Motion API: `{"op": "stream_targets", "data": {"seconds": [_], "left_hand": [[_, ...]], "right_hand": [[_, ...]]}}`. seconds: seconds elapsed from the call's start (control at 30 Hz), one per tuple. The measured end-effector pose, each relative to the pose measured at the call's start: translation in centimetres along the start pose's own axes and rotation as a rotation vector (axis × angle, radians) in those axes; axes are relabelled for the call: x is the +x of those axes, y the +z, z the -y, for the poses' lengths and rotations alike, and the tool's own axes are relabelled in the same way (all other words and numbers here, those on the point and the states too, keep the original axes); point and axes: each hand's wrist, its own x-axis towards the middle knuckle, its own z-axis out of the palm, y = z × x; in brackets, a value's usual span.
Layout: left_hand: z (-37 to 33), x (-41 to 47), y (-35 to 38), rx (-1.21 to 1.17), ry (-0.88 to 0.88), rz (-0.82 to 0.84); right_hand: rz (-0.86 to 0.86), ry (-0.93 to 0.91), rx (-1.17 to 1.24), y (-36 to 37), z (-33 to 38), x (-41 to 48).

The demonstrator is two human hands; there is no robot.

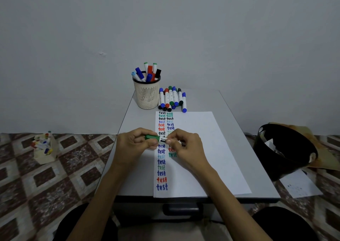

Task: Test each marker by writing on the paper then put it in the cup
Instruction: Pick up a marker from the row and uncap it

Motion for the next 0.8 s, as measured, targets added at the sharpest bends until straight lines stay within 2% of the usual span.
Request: {"op": "stream_targets", "data": {"seconds": [0.33, 0.47, 0.53, 0.7, 0.8], "left_hand": [[-0.1, 0.2, 0.3, 0.097, 0.111, -0.008], [0.6, 0.3, 0.4, 0.258, 0.153, 0.035], [1.2, 0.4, 0.4, 0.311, 0.14, 0.065], [2.8, 0.9, 0.1, 0.502, 0.052, 0.079], [3.6, 1.0, 0.3, 0.76, 0.156, 0.115]], "right_hand": [[-0.081, -0.105, -0.122, 0.2, 0.5, 0.0], [-0.233, -0.276, -0.506, 1.0, 0.4, 0.0], [-0.29, -0.322, -0.614, 1.2, 0.7, 0.3], [-0.31, -0.26, -0.413, 0.6, 1.9, 4.8], [-0.318, -0.218, -0.207, -0.3, 4.2, 9.2]]}}
